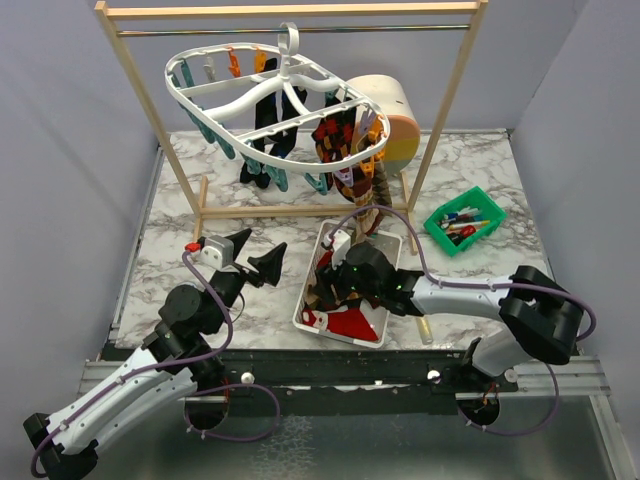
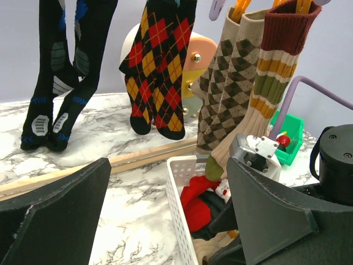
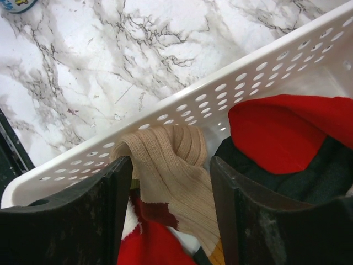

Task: Clip the socks to the hanger
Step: Pick up the sock from the bin.

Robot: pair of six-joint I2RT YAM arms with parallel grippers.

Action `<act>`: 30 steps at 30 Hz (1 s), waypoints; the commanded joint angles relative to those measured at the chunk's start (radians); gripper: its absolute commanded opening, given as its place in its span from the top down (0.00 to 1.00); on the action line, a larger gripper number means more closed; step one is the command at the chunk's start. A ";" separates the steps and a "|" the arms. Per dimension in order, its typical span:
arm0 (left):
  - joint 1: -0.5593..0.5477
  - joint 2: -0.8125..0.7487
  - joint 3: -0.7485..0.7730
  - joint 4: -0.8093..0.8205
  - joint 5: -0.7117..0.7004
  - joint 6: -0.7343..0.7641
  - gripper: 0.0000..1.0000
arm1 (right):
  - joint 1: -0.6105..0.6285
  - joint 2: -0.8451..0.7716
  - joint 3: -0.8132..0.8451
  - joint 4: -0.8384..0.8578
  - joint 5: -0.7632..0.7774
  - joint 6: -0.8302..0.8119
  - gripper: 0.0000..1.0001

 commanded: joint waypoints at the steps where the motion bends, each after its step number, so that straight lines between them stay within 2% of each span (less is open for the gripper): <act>1: -0.006 0.002 0.005 -0.008 -0.015 0.013 0.13 | 0.008 0.020 0.028 0.007 0.013 -0.015 0.41; 5: -0.006 0.008 0.005 -0.007 -0.018 0.018 0.13 | 0.011 -0.018 0.018 0.011 0.018 -0.012 0.61; 9: -0.007 0.019 0.006 -0.005 -0.014 0.014 0.13 | 0.014 -0.096 0.018 -0.023 0.003 -0.002 0.88; 11: -0.006 0.021 0.008 -0.005 -0.014 0.014 0.13 | 0.014 -0.148 0.008 -0.044 0.005 0.012 0.99; 25: -0.006 0.063 0.001 0.013 0.052 0.012 0.13 | 0.015 -0.602 -0.068 -0.266 0.139 0.041 1.00; 30: -0.006 0.111 0.009 0.038 0.209 0.013 0.13 | 0.015 -0.702 -0.080 -0.274 0.143 0.068 1.00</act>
